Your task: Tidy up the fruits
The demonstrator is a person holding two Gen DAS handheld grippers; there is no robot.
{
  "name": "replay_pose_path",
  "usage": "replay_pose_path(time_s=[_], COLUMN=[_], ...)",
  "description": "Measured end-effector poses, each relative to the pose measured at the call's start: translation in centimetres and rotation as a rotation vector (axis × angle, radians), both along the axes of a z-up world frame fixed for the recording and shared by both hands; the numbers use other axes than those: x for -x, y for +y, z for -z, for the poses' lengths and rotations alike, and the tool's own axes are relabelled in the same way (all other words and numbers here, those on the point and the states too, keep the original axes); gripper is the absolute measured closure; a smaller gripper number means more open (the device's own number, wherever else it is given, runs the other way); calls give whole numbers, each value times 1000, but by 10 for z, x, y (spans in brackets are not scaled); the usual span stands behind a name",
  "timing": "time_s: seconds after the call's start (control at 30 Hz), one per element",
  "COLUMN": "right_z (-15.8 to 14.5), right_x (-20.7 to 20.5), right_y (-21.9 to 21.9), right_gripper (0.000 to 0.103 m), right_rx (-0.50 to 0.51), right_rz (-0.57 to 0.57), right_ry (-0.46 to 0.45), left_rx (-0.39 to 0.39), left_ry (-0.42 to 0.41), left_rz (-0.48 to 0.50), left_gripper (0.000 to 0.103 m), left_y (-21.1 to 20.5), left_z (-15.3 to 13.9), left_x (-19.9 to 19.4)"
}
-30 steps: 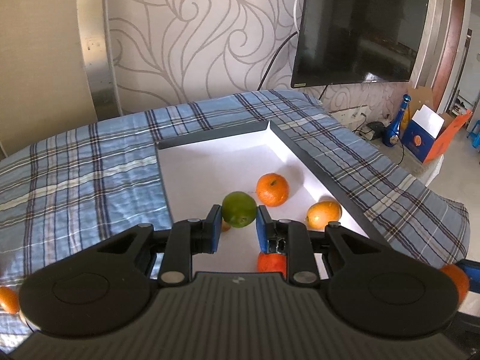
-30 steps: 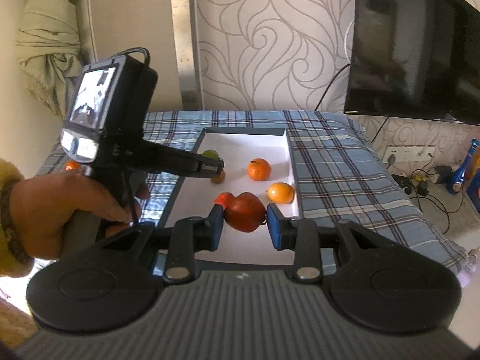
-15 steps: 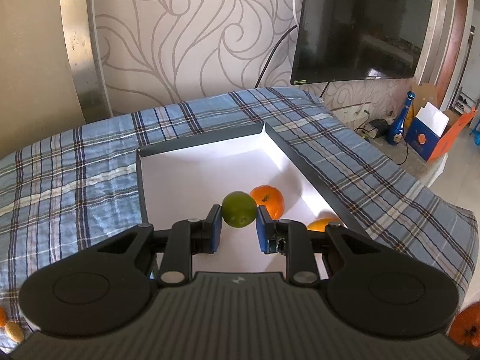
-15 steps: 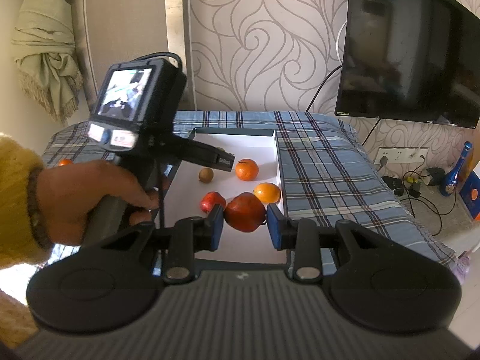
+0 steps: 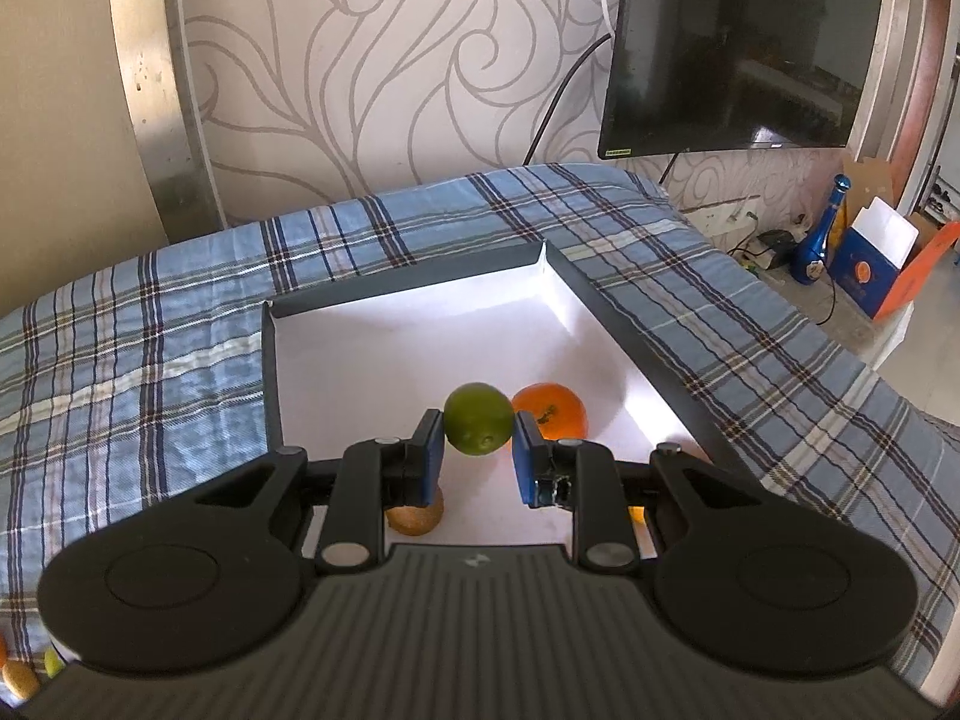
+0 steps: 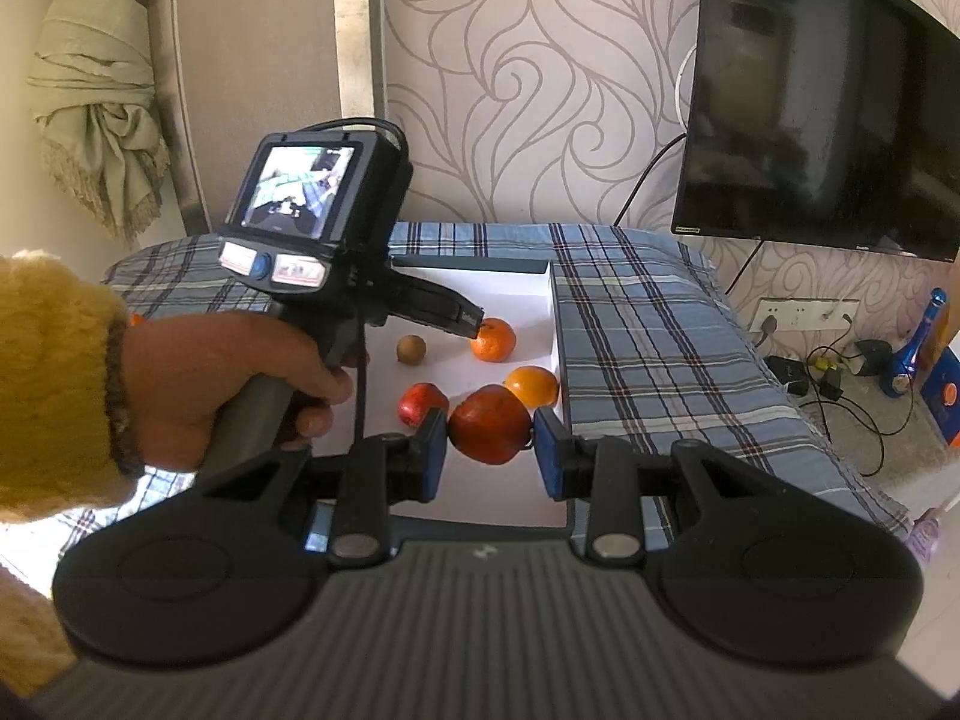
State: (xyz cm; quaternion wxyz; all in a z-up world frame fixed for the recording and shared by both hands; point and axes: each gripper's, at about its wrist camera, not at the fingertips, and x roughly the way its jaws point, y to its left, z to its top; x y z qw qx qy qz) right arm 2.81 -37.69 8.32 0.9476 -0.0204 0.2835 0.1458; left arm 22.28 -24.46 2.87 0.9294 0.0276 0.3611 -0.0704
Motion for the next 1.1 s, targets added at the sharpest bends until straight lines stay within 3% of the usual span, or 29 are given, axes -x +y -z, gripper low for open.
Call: replay_pose_path(time_s=[0.5,0.57,0.63,0.7,1.1], right_z=[-2,-2,-2,-1,3], right_x=[2,1,1,0,-6], right_y=[1,0,-1,-1,0], right_gripper=[69,69,69,69,69], right_rx=[-14,-18,-22,-27,-56], right_rz=[-23,-24,-25,-27,-39], right_ry=[-7,-7,-7,-6,-3], left_rx=[-21,-24,-29,-35,-32], left_ry=[27,28,20,11,-5], left_rz=[-2,-4,-6,-6,-49], left_gripper=[73,71,58,55,53], left_y=[-3,-3,-3,-3,11], left_z=[0,-1,-3,-5,-21], left_x=[-3,-2,0,2,21])
